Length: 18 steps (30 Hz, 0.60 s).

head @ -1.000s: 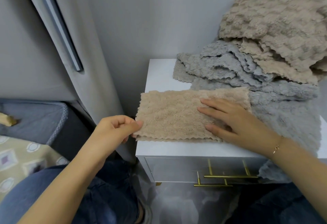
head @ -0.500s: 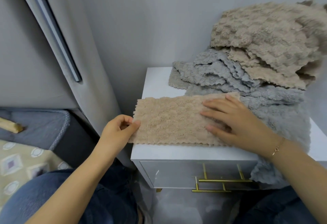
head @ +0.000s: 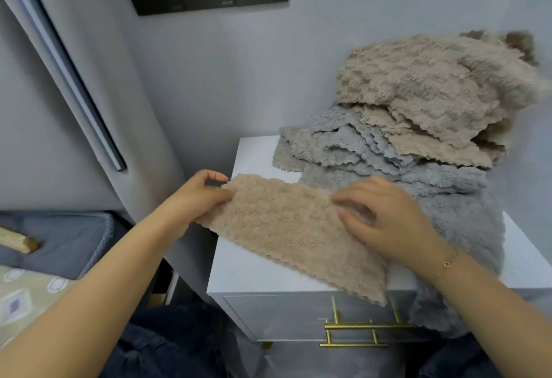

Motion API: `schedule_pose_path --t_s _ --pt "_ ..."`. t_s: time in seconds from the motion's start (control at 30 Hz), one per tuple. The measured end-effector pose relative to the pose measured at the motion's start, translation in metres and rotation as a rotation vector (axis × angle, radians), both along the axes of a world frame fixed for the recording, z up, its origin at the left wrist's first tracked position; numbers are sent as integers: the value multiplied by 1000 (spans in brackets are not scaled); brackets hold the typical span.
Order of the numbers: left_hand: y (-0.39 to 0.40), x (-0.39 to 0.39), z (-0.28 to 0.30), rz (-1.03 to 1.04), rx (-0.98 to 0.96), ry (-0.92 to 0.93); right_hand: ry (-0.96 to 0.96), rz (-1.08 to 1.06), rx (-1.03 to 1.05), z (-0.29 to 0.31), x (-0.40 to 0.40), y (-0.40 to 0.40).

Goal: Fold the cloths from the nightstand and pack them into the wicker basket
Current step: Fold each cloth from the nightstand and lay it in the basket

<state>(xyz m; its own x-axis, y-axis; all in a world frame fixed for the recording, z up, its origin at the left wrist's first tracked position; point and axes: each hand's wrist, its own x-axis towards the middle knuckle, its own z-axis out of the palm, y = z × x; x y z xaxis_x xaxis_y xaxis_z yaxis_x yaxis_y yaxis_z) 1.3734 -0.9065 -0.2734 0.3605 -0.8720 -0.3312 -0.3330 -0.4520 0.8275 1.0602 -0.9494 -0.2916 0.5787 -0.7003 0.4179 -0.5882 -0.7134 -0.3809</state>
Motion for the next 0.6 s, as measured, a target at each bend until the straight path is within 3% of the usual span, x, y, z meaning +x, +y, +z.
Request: schedule_pose_path --t_s 0.13,0.2,0.27,0.37,0.43,0.53,0.6 --pt "-14 -5 -1 -88 -157 -277 239 -133 -12 -1 -4 -9" --pt "-25 -3 3 -140 -208 -452 271 -115 35 -2 -1 -5" --pt "-41 -1 6 -189 -245 -558 150 -112 200 -1 5 5" --pt "-66 -6 9 -247 -293 -643 -136 -47 686 -2 18 17" --pt "-81 -13 10 -259 -309 -669 -201 -8 849 -5 25 24" --pt "-94 -23 10 -273 -332 -748 -238 -45 863 -8 27 25" --pt "-85 -27 9 -276 -366 -795 -57 -96 628 -10 24 25"
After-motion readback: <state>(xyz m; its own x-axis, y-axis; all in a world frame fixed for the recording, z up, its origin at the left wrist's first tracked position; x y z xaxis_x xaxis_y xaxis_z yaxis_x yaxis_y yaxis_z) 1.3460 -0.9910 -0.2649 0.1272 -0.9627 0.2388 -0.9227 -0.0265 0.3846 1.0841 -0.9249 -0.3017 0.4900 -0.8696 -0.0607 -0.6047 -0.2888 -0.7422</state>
